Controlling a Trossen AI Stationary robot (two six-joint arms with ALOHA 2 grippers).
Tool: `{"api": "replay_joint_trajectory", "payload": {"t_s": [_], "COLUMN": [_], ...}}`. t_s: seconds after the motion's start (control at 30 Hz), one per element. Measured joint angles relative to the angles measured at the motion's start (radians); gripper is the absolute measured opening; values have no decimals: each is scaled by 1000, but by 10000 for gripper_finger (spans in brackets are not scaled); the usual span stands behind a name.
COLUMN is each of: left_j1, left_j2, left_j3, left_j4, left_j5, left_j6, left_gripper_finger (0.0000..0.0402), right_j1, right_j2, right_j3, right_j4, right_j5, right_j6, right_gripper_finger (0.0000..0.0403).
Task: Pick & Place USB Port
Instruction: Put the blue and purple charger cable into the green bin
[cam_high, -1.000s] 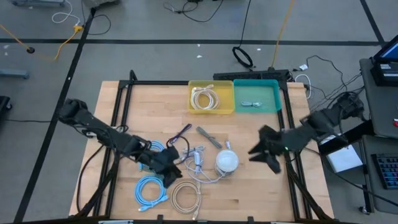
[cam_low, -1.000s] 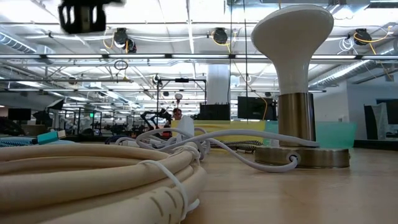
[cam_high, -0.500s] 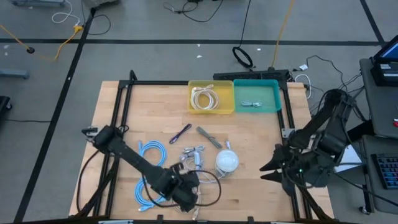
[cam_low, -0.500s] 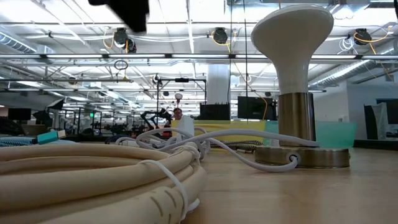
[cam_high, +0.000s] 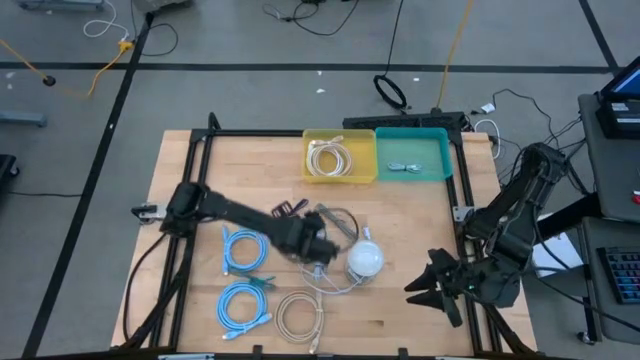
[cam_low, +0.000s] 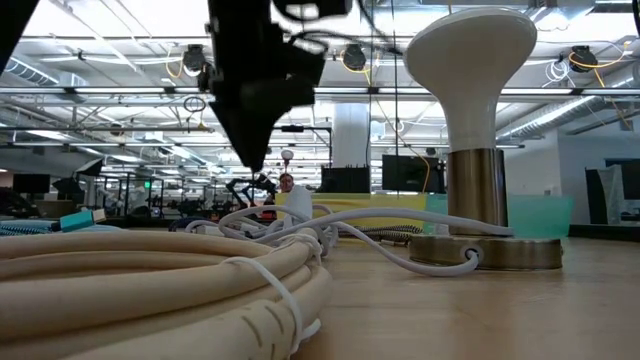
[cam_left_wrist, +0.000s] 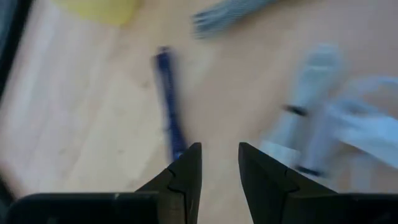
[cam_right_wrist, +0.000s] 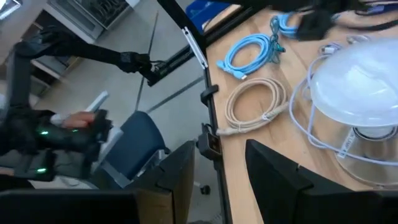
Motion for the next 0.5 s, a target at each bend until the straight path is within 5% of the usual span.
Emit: {"api": "replay_joint_trajectory", "payload": {"t_s": [0.23,0.5], "left_j1": [193,295], "left_j2": [-107,-202], "left_j3": [-164,-353], "left_j4": [100,335], "left_j5": [14,186], "left_j6": [-21,18], "left_gripper_finger": [108,108], "right_j1": [-1,-3], "right_j2": [-3,-7], "right_j3": [5,5], "right_j4": [84,96], "right_j5": [65,130], "right_j6": [-79,-103], "right_gripper_finger": [134,134]}}
